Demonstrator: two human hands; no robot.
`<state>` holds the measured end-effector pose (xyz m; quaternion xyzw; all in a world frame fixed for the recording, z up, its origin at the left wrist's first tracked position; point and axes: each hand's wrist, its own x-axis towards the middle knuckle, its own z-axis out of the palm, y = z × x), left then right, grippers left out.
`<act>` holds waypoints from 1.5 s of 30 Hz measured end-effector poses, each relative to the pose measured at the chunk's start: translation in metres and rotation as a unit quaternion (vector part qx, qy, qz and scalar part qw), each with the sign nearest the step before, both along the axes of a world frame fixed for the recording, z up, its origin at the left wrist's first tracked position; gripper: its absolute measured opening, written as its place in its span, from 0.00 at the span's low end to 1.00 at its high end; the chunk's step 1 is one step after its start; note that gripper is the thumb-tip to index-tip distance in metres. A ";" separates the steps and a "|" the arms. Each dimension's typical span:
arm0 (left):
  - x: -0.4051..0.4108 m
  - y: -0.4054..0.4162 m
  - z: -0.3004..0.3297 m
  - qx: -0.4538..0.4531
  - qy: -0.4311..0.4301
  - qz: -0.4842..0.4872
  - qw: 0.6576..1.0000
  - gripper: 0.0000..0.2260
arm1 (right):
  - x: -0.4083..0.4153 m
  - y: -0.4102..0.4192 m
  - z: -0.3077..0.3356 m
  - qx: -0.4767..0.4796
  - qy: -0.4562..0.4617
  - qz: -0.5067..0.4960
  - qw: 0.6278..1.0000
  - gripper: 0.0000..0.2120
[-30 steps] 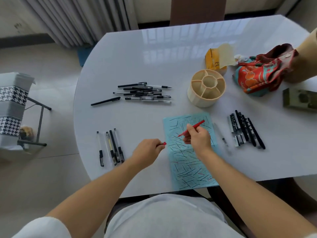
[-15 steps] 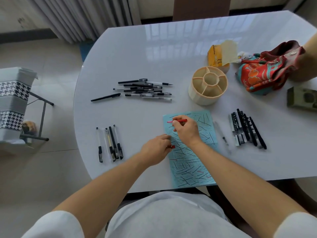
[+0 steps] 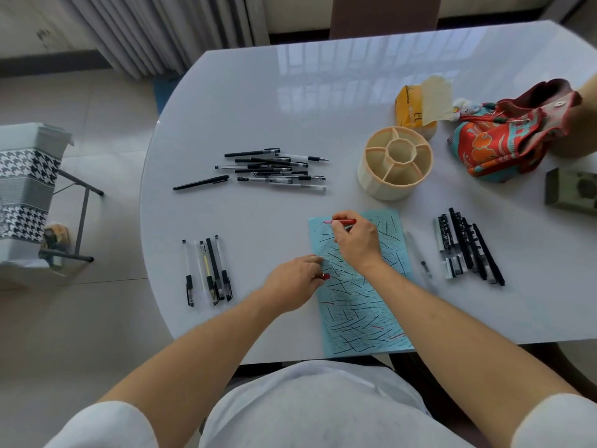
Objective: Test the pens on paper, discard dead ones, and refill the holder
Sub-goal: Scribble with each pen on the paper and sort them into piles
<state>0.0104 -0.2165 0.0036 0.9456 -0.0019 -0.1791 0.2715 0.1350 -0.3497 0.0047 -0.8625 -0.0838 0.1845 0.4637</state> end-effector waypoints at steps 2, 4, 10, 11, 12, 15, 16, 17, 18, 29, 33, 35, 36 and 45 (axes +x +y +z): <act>0.002 0.000 0.002 -0.017 0.002 0.027 0.999 0.11 | -0.002 -0.004 0.002 0.036 0.030 -0.032 0.998 0.04; 0.003 0.000 0.004 -0.046 0.005 0.079 0.996 0.10 | -0.005 -0.014 0.003 0.075 0.068 -0.066 0.993 0.03; 0.001 0.000 0.003 -0.076 0.006 0.163 0.984 0.11 | -0.024 -0.051 0.006 0.184 0.167 -0.090 0.964 0.04; 0.001 0.000 0.002 -0.079 0.010 0.164 0.983 0.10 | -0.027 -0.054 0.006 0.188 0.174 -0.085 0.963 0.04; 0.002 -0.002 0.002 -0.082 0.013 0.164 0.983 0.10 | -0.030 -0.056 0.007 0.189 0.178 -0.079 0.963 0.04; 0.002 -0.006 0.003 -0.077 0.007 0.152 0.985 0.09 | -0.036 -0.058 0.009 0.193 0.178 -0.069 0.963 0.03; 0.002 -0.007 0.003 -0.073 0.004 0.147 0.986 0.08 | -0.037 -0.058 0.009 0.195 0.179 -0.068 0.962 0.03; 0.003 -0.008 0.003 -0.071 0.001 0.143 0.987 0.08 | -0.038 -0.058 0.009 0.196 0.182 -0.067 0.961 0.03; 0.003 -0.010 0.004 -0.071 -0.002 0.137 0.988 0.08 | -0.038 -0.057 0.008 0.194 0.186 -0.064 0.961 0.03; 0.014 -0.026 0.018 -0.080 -0.053 0.113 0.989 0.08 | -0.048 -0.062 0.006 0.165 0.183 -0.046 0.968 0.08; 0.017 -0.031 0.021 -0.104 -0.031 0.092 0.990 0.08 | -0.042 -0.063 0.011 0.124 0.185 -0.032 0.974 0.09; 0.024 -0.033 0.022 -0.102 -0.034 0.083 0.991 0.11 | -0.029 -0.068 0.013 0.120 0.195 -0.054 0.972 0.09; 0.027 -0.033 0.022 -0.095 -0.035 0.077 0.992 0.14 | -0.019 -0.073 0.015 0.097 0.189 -0.068 0.975 0.08; 0.006 -0.007 -0.007 0.014 -0.038 -0.044 0.998 0.18 | 0.028 -0.139 -0.001 -0.371 0.006 0.115 0.922 0.11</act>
